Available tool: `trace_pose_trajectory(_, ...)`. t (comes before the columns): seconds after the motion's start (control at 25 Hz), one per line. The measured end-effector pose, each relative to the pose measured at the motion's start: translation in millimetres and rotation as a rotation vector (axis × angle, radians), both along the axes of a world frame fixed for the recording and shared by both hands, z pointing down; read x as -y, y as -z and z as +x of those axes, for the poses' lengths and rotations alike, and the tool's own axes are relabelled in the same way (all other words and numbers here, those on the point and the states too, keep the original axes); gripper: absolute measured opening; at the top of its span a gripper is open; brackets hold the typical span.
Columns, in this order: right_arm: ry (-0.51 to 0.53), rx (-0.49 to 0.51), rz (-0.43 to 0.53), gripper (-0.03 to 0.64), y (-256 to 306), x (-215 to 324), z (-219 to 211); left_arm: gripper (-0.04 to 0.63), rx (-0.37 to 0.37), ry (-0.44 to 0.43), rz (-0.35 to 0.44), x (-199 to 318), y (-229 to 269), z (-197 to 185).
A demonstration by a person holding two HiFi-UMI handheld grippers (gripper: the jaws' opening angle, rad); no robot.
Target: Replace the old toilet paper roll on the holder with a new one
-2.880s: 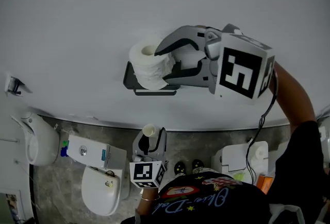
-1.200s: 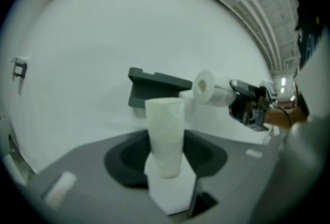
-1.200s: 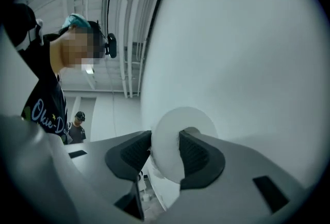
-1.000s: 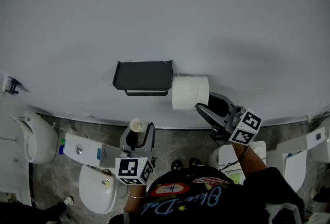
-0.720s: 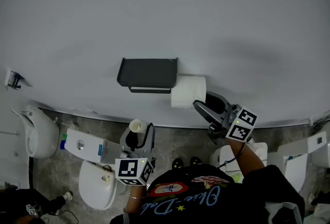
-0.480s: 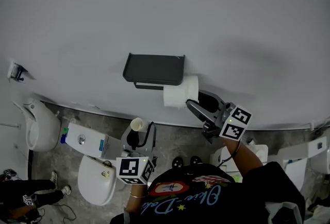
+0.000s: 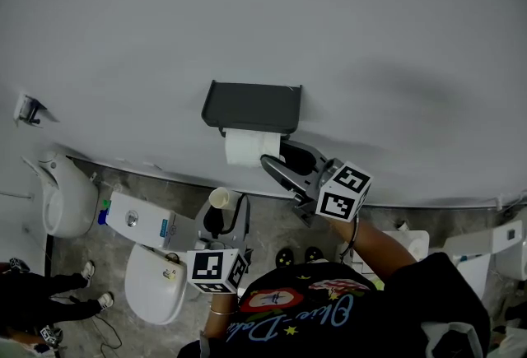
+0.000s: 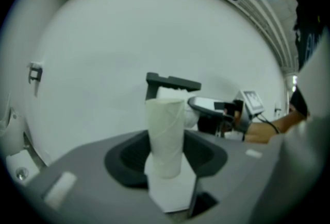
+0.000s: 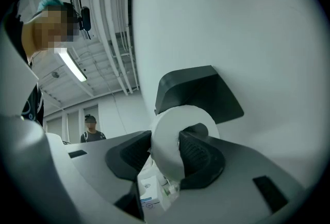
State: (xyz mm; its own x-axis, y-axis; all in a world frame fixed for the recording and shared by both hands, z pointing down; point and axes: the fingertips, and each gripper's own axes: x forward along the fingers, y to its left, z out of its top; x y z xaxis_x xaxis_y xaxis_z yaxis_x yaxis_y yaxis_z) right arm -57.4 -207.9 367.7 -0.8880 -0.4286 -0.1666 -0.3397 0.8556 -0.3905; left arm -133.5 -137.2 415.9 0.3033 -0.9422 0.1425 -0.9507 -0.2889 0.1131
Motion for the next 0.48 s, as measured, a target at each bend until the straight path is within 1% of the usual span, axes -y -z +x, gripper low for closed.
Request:
trace_pose_trajectory(0.16, -0.003, -0.037, 0.036, 0.175, -2.1, -2.4, -8.1, 0.189, 0.000, -0.016, -0.007, 2.6, -5.4, 3.9)
trace_pose_trajectory(0.24, 0.026, -0.019, 0.041, 0.177, -0.6, -7.2, -8.4, 0.189, 0.001, -0.027, -0.005, 4.2, -3.8, 7.2)
trace_pose_trajectory(0.32, 0.051, 0.001, 0.032, 0.231, 2.1, -11.1, -7.5, 0.189, 0.002, -0.031, -0.006, 5.2, -3.5, 8.3)
trace_pose_trajectory(0.4, 0.044, -0.018, 0.046, 0.238, 2.0, -11.8, -5.3, 0.189, 0.001, -0.029, -0.006, 6.5, -2.8, 8.2)
trace_pose_trajectory(0.48, 0.017, -0.011, 0.055, 0.238, 3.6, -10.8, 3.0, 0.189, 0.000, -0.028, -0.007, 7.2, -2.8, 8.6)
